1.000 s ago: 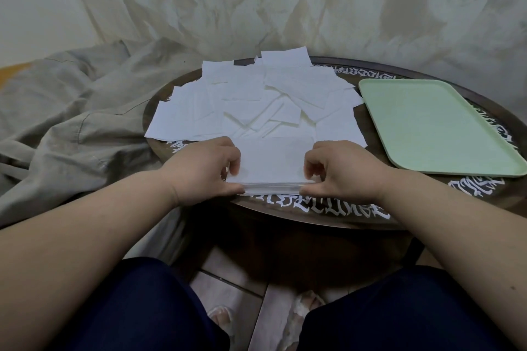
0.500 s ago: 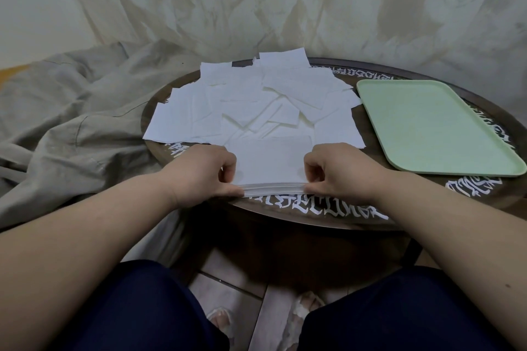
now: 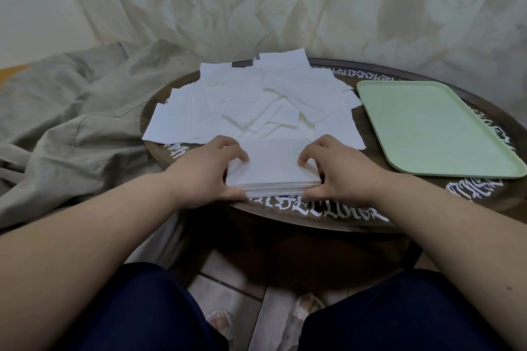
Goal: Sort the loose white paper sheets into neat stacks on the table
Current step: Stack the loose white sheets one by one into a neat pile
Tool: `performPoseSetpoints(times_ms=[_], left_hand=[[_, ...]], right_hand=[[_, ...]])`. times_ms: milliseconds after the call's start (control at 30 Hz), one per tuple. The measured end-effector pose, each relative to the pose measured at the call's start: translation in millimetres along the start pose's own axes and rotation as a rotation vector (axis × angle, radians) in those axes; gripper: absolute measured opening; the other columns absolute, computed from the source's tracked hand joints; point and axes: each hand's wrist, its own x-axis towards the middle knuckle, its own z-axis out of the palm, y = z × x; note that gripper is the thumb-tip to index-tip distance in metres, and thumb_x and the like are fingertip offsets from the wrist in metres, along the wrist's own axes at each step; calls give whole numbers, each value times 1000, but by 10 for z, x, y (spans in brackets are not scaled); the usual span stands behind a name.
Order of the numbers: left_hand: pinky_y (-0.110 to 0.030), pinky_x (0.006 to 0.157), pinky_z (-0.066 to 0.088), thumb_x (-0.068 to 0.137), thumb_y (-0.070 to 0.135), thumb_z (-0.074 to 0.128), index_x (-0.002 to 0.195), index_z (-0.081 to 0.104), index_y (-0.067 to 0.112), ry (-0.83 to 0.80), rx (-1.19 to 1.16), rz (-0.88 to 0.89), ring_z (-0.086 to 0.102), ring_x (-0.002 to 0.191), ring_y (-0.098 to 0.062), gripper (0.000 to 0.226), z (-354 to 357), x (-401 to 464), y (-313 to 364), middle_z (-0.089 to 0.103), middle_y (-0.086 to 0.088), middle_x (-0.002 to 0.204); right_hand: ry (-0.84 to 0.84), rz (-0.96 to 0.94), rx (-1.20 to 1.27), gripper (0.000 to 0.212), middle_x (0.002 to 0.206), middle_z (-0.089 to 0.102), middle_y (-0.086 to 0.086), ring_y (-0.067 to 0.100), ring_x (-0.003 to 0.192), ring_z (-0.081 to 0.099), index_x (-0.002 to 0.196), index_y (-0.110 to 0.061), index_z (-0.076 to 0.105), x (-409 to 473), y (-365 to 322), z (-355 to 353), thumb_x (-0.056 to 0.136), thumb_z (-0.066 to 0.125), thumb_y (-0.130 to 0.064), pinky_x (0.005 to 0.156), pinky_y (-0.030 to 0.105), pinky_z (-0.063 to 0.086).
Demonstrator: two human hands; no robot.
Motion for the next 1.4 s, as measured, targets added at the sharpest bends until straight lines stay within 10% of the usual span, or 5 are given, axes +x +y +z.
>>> performPoseSetpoints(times_ms=[467, 633, 1000, 1200, 1400], left_hand=[[-24, 91, 35, 86, 55, 54, 113, 58, 37, 50, -127, -83, 53, 95, -7, 33, 29, 12, 35, 38, 10, 140], [-24, 111, 23, 75, 64, 64, 137, 42, 42, -103, -77, -45, 30, 139, -11, 70, 54, 4, 9, 20, 10, 156], [-28, 113, 18, 85, 59, 55, 148, 23, 37, -113, 93, -39, 23, 141, -23, 74, 114, 209, 4, 11, 6, 159], [-40, 115, 19, 59, 91, -10, 148, 19, 44, -112, 92, -62, 18, 140, -23, 104, 159, 153, -17, 10, 7, 160], [-41, 111, 18, 65, 75, -7, 145, 20, 48, -23, 61, -115, 10, 138, -18, 89, 96, 138, 70, 6, 10, 158]], right_hand=[[25, -1, 72, 63, 129, 38, -6, 5, 82, 43, 124, -35, 49, -3, 5, 18, 69, 73, -57, 85, 24, 39], [-69, 2, 18, 86, 152, 17, 0, 21, 129, 41, 143, -37, 31, 9, -43, 46, 71, 73, -54, 105, 28, 32], [-116, 17, -117, 72, 159, 5, 2, 28, 136, 33, 149, -36, 18, 232, -27, 120, 88, 54, -51, 110, 35, 31], [-168, 37, -199, 89, 159, -8, -5, 28, 138, 14, 149, -37, 2, 150, -42, 79, 79, 36, -78, 113, 42, 23], [-96, 83, -102, 77, 159, -1, -4, 28, 138, 14, 149, -38, 10, 130, -100, -36, 83, 26, -75, 113, 42, 21]])
